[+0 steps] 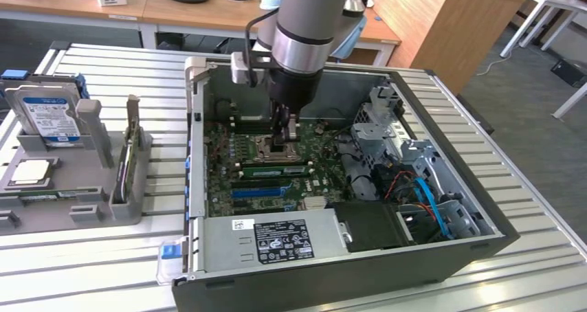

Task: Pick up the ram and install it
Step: 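Press down the ram until it locks into place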

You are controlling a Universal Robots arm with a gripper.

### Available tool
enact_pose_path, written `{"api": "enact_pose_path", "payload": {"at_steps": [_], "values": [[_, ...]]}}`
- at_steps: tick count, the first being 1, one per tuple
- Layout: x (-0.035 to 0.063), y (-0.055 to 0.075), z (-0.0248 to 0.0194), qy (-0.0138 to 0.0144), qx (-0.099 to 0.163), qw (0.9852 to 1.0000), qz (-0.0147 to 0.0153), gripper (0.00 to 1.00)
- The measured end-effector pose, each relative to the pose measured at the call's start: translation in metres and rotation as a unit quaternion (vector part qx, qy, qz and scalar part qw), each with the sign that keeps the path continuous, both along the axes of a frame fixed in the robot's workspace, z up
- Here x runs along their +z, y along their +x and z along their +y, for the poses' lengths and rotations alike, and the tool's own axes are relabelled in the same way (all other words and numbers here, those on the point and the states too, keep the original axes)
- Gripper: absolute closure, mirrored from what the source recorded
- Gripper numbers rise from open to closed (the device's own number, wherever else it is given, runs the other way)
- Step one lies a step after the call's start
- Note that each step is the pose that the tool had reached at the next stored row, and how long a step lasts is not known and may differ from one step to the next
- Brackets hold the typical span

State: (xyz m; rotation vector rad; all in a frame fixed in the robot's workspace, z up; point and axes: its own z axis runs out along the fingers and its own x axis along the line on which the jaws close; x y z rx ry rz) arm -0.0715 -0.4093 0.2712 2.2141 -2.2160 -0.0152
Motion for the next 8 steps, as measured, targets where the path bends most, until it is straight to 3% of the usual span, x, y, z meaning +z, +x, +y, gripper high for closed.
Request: {"api": "enact_pose_path", "payload": {"at_steps": [8], "values": [[0.0000,0.020,0.0000,0.0000,0.000,1.0000,0.0000,0.89]]}}
